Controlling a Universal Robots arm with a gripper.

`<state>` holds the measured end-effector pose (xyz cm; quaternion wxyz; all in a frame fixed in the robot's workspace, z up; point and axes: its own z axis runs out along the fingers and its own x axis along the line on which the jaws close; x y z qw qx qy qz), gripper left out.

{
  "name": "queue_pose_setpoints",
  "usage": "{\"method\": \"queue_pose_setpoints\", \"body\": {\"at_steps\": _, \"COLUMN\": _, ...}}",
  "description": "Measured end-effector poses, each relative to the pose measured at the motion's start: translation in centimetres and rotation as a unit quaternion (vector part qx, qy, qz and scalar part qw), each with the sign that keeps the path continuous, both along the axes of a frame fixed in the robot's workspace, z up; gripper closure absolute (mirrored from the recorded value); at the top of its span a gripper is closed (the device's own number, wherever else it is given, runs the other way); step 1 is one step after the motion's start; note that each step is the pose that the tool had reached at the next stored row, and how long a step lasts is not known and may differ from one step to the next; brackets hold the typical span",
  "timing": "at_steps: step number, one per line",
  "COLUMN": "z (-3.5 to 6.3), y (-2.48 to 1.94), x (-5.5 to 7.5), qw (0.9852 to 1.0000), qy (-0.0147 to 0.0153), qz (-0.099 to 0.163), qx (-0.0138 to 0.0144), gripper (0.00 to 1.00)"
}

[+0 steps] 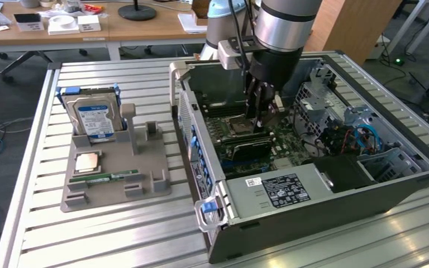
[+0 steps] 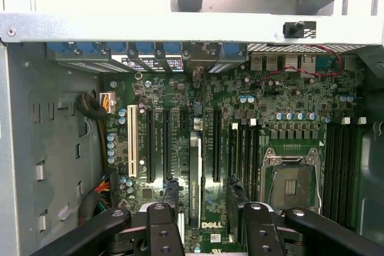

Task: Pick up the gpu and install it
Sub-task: 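Press down on the gpu until it lock into place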

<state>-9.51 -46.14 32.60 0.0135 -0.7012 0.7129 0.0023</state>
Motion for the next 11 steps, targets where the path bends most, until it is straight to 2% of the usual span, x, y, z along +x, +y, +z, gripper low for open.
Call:
{"method": "queue_pose_setpoints", "body": {"at_steps": 6, "z": 0.00, "y": 0.00, "x": 0.00, "qw": 1.0000, "qy": 0.0000, "qz": 0.000, "qx": 0.0000, "gripper": 0.56}}
{"method": "queue_pose_setpoints", "body": {"at_steps": 9, "z": 0.00, "y": 0.00, "x": 0.00, "qw": 1.0000, "qy": 0.0000, "qz": 0.000, "qx": 0.0000, "gripper": 0.75}}
{"method": "queue_pose_setpoints", "body": {"at_steps": 11, "z": 0.00, "y": 0.00, "x": 0.00, "qw": 1.0000, "qy": 0.0000, "qz": 0.000, "qx": 0.0000, "gripper": 0.75}}
